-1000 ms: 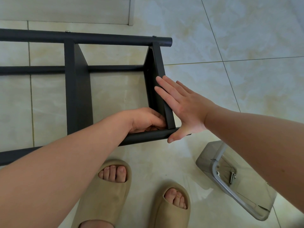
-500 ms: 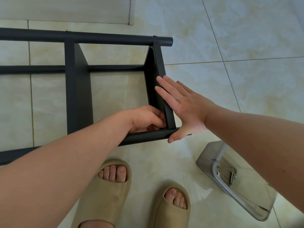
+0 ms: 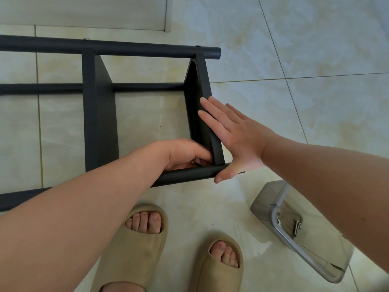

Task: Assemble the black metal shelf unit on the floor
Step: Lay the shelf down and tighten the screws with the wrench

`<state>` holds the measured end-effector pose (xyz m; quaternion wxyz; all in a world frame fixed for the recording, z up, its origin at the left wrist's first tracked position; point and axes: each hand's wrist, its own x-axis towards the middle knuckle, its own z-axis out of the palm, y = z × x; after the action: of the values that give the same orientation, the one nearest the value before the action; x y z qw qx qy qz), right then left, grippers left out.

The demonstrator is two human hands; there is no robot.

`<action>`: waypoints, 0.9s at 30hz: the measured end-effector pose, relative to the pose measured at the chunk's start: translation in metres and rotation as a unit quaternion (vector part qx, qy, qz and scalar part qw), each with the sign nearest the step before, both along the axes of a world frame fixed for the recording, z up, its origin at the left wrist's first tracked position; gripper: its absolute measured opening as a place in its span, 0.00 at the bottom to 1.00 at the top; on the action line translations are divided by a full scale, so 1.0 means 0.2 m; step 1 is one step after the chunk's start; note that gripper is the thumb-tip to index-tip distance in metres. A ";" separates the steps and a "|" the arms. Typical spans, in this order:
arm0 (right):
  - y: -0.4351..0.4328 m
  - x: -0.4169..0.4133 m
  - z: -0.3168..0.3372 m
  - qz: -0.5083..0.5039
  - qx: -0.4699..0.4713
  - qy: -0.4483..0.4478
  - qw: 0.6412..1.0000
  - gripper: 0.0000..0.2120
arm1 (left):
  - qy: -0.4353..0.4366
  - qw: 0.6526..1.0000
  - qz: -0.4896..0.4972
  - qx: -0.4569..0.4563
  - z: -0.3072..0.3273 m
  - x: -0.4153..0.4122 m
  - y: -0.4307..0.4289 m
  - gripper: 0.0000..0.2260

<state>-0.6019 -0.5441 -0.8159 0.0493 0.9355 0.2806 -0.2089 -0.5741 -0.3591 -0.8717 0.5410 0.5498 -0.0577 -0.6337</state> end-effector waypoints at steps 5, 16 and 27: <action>0.00 0.00 0.00 0.000 -0.001 0.001 1.000 0.69 | -0.029 0.999 0.024 0.012 -0.02 0.00 0.00 0.12; 0.00 0.00 0.00 0.001 0.000 0.000 1.000 0.69 | -0.057 0.998 0.025 0.006 0.00 0.00 -0.01 0.08; 0.00 0.00 0.00 0.001 -0.001 0.001 1.000 0.69 | 0.033 0.999 0.026 0.002 -0.01 0.01 0.00 0.15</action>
<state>-0.6014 -0.5439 -0.8157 0.0504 0.9350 0.2811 -0.2105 -0.5718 -0.3599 -0.8730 0.5580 0.5308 -0.0246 -0.6374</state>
